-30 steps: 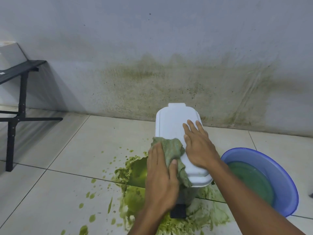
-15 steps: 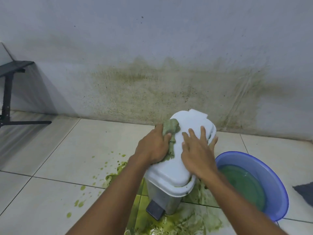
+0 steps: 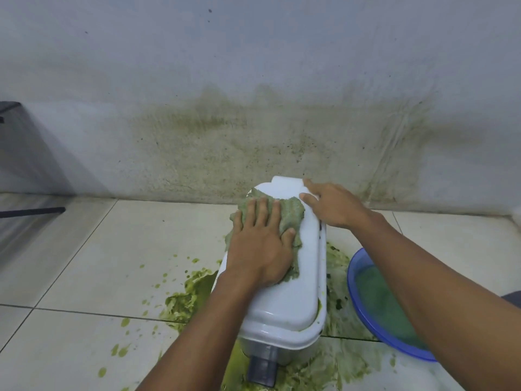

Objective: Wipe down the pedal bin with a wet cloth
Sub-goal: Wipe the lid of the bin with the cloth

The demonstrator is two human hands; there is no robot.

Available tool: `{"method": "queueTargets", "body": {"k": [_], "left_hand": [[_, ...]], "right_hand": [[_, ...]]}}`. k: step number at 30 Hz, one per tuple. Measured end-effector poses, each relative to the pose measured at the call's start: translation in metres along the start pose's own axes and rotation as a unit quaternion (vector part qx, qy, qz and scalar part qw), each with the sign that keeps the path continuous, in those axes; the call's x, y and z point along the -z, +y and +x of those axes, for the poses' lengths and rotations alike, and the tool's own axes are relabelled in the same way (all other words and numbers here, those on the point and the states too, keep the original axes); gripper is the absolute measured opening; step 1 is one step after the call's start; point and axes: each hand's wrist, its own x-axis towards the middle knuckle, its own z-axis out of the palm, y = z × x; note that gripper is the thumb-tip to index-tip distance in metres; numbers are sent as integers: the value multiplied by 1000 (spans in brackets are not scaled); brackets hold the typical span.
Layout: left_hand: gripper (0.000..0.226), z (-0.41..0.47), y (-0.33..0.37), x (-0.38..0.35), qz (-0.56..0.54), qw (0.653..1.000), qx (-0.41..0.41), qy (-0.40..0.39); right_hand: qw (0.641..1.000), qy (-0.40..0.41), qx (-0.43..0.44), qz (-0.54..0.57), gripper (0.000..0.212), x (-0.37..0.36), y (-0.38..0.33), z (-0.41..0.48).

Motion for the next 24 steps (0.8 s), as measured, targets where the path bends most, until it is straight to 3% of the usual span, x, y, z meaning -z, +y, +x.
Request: {"method": "queueTargets", "body": {"k": [7,12,17,20,24], "left_hand": [[63,-83,3,-5,-21,997,-72,7],[67,-96,-10,-12,-16,996,-54,68],[65,-43,-41,3,-13,997,-68,29],[58,-20,-47,12,-15,999,-35,10],[58,-34,-21,6,-6,999,-44,13]], "right_hand": [[989,-45,136,-29,52,-2,-27,15],[992,-39,113,-40,50,-7,-25,13],[995,-32,57,-78,55,-2,-19,9],[993,-34,20,-115,58,6,-16,11],[990,-14,45,-132,56,13,-28,18]]}}
